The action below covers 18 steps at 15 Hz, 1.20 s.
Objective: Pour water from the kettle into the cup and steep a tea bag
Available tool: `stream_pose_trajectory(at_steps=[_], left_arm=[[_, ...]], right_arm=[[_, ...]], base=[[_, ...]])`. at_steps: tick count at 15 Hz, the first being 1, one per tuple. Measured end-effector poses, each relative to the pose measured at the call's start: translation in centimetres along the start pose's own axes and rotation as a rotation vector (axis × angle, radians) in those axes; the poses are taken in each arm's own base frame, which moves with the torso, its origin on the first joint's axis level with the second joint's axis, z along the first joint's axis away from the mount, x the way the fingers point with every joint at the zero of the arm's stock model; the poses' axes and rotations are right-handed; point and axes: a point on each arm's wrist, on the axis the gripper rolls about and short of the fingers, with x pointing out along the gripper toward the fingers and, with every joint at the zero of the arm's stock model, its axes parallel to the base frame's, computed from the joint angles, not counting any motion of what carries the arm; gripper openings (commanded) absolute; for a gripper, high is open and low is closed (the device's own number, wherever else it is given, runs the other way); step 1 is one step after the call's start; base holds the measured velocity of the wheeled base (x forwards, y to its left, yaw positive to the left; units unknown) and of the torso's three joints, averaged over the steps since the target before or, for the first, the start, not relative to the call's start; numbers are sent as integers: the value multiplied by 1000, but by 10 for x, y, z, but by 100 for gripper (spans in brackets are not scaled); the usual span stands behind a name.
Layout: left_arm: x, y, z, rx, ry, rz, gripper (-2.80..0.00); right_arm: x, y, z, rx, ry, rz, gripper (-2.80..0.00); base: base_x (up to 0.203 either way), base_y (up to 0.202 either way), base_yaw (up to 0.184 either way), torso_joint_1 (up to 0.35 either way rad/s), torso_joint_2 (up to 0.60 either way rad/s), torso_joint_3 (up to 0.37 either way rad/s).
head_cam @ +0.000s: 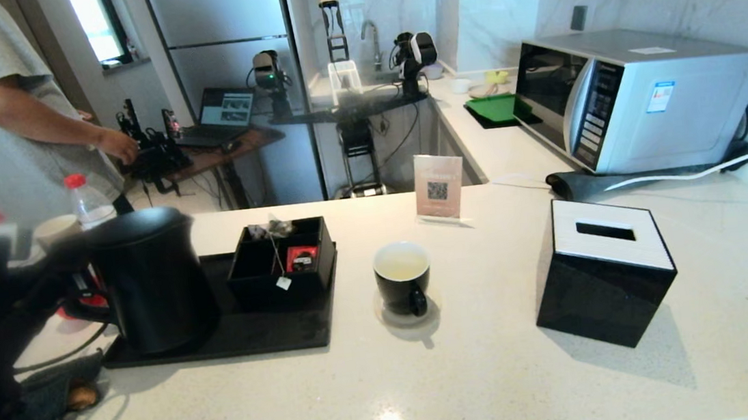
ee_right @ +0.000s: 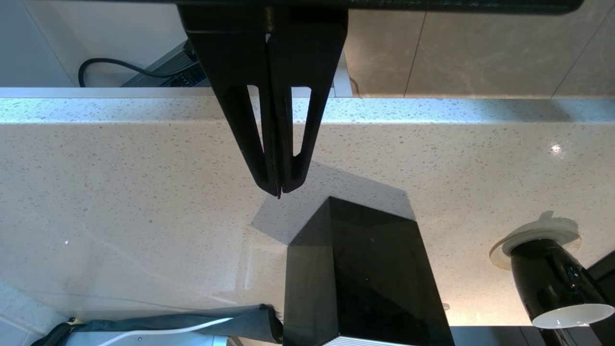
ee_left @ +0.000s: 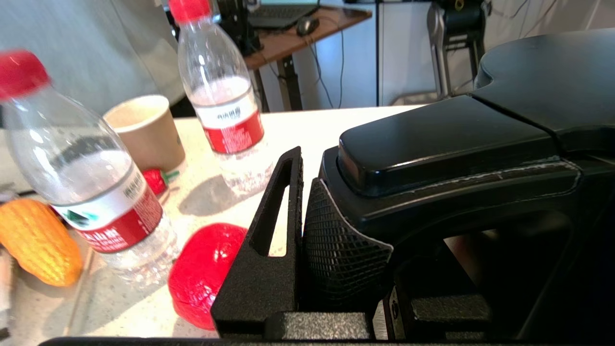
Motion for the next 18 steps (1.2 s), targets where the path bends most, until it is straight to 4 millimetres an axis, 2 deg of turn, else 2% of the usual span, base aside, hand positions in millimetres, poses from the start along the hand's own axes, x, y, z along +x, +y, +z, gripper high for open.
stream_pose_trajectory(at_steps=[8, 18], left_arm=[[26, -7, -15, -6, -12, -30, -280], [30, -11, -30, -14, 23, -38, -280]], right_arm=[[0, 0, 0, 0, 0, 0, -280], [0, 0, 0, 0, 0, 0, -280]], base=[[0, 0, 0, 0, 0, 0], [0, 0, 0, 0, 0, 0]])
